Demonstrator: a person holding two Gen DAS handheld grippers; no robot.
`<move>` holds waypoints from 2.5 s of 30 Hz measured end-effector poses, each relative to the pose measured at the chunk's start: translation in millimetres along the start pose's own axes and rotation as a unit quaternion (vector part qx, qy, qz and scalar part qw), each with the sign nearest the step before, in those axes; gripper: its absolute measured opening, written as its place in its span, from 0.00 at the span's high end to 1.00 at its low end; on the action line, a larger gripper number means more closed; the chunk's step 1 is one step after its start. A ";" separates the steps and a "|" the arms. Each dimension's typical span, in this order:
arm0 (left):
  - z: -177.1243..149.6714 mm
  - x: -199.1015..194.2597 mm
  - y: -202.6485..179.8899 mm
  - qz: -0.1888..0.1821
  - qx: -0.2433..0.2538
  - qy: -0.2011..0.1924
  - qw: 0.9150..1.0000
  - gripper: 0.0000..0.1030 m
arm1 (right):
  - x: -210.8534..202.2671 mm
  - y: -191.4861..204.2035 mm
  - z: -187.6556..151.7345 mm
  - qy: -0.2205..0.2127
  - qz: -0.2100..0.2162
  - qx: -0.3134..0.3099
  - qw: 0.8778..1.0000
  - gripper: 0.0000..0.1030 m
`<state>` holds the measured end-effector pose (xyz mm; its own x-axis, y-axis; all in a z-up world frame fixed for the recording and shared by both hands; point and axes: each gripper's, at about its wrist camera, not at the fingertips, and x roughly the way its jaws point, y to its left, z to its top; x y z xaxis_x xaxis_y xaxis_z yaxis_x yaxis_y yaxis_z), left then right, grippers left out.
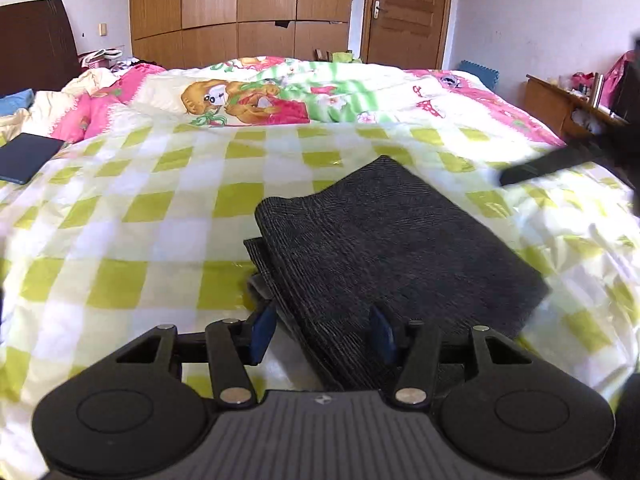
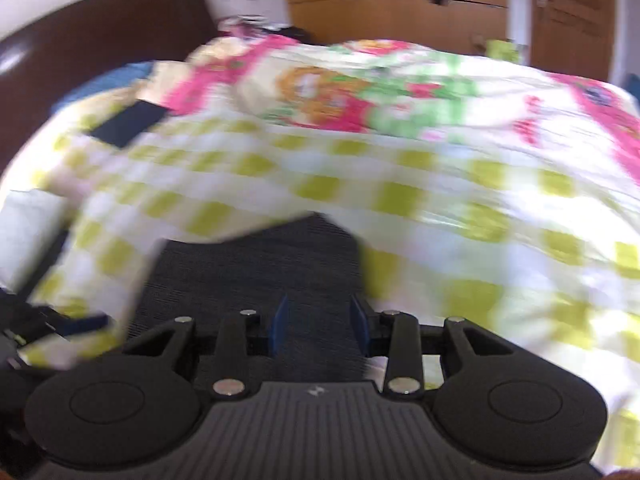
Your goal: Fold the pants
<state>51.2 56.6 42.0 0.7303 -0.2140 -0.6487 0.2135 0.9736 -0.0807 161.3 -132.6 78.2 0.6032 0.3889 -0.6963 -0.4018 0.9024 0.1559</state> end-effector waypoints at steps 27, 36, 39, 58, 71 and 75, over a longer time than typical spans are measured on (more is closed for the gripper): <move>-39.4 9.1 25.3 -0.035 -0.127 0.029 0.991 0.66 | 143.9 114.5 0.7 0.089 0.089 0.002 0.992 0.88; -49.6 -24.3 14.9 -0.010 -0.080 0.018 0.997 0.62 | 83.9 92.6 9.4 0.040 0.132 0.019 0.990 0.83; -47.6 -43.3 12.3 0.005 -0.071 -0.012 0.997 0.63 | 62.3 90.0 -4.4 0.022 0.115 -0.008 0.993 0.83; -11.8 -5.7 33.9 -0.011 -0.129 0.008 0.992 0.45 | 44.7 -73.8 -51.0 0.033 0.053 0.104 0.993 0.45; 16.7 68.6 15.5 -0.034 -0.070 0.054 0.996 0.39 | 28.9 -115.3 -81.1 0.028 0.085 0.196 0.977 0.67; 37.7 96.6 -17.9 -0.062 -0.038 0.052 0.996 0.39 | 20.1 -144.4 -74.0 0.026 0.022 0.219 0.975 0.68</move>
<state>142.4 15.5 9.4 0.6298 -0.3276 -0.7043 0.2457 0.9442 -0.2194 180.5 -268.9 -10.1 0.5514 0.4298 -0.7150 -0.0878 0.8822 0.4626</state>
